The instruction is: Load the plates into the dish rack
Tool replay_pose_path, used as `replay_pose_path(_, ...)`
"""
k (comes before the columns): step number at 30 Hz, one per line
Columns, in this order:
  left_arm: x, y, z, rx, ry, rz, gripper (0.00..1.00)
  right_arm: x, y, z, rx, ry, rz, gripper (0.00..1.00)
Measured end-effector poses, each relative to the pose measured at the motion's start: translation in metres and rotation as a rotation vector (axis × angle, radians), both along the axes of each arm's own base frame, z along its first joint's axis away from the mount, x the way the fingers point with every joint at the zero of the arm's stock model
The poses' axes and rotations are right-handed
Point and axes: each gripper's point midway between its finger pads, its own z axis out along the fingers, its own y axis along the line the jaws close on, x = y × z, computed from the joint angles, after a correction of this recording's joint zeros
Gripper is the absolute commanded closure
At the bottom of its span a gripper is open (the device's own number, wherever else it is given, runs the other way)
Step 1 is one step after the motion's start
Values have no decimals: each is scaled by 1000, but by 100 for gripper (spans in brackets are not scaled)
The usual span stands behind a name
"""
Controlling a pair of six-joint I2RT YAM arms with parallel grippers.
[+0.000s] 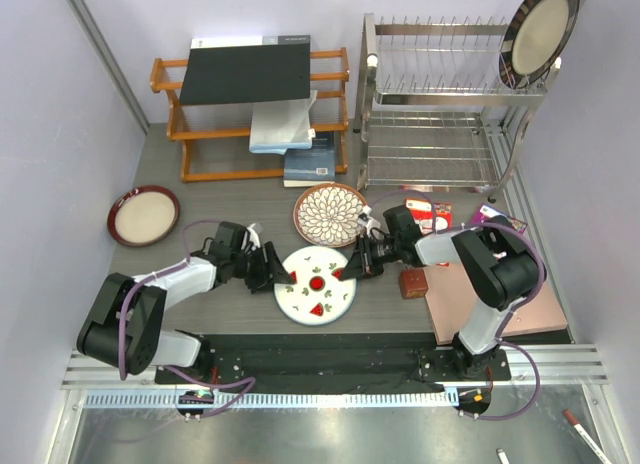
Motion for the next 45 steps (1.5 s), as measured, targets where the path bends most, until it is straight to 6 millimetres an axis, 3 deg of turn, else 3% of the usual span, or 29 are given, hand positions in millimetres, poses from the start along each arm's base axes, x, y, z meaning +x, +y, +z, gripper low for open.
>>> replay_pose_path(2, 3, -7, 9, -26, -17, -11, 23, 0, 3, 8, -3, -35, 26, 99)
replay_pose_path(6, 9, -12, 19, -30, -66, -28, 17, -11, 11, 29, 0, -108, 123, 99)
replay_pose_path(12, 23, 4, 31, 88, -142, -70, 4, -9, -3, 56, -50, -175, 178, 98)
replay_pose_path(13, 46, 15, 55, 153, -240, -104, 2, 7, -15, 74, -73, -222, 179, 99)
replay_pose_path(14, 49, 15, 58, 154, -249, -105, 1, 7, -15, 74, -73, -222, 179, 99)
replay_pose_path(16, 71, 22, 85, 193, -359, -142, 0, 26, -23, 96, -91, -281, 170, 99)
replay_pose_path(18, 105, 37, 126, 278, -531, -158, 1, 51, -30, 129, -106, -386, 168, 99)
replay_pose_path(21, 139, 67, 186, 416, -754, -125, 0, 81, -39, 185, -120, -552, 143, 99)
replay_pose_path(24, 152, 83, 233, 510, -897, -93, 0, 101, -47, 245, -144, -716, 101, 99)
replay_pose_path(26, 156, 89, 248, 545, -935, -72, 0, 109, -49, 284, -149, -816, 74, 99)
replay_pose_path(31, 164, 90, 230, 542, -856, -35, 1, 126, -67, 407, -156, -1108, -73, 99)
replay_pose_path(32, 165, 87, 223, 530, -831, -34, 1, 131, -76, 441, -161, -1193, -140, 99)
replay_pose_path(34, 168, 82, 212, 501, -785, -27, 1, 144, -95, 487, -192, -1320, -294, 99)
replay_pose_path(36, 173, 78, 201, 477, -748, -21, 1, 155, -116, 522, -231, -1421, -454, 99)
replay_pose_path(40, 187, 70, 176, 442, -667, -1, 0, 181, -152, 563, -333, -1534, -697, 98)
replay_pose_path(45, 215, 60, 159, 412, -603, 34, 1, 229, -195, 575, -516, -1597, -918, 99)
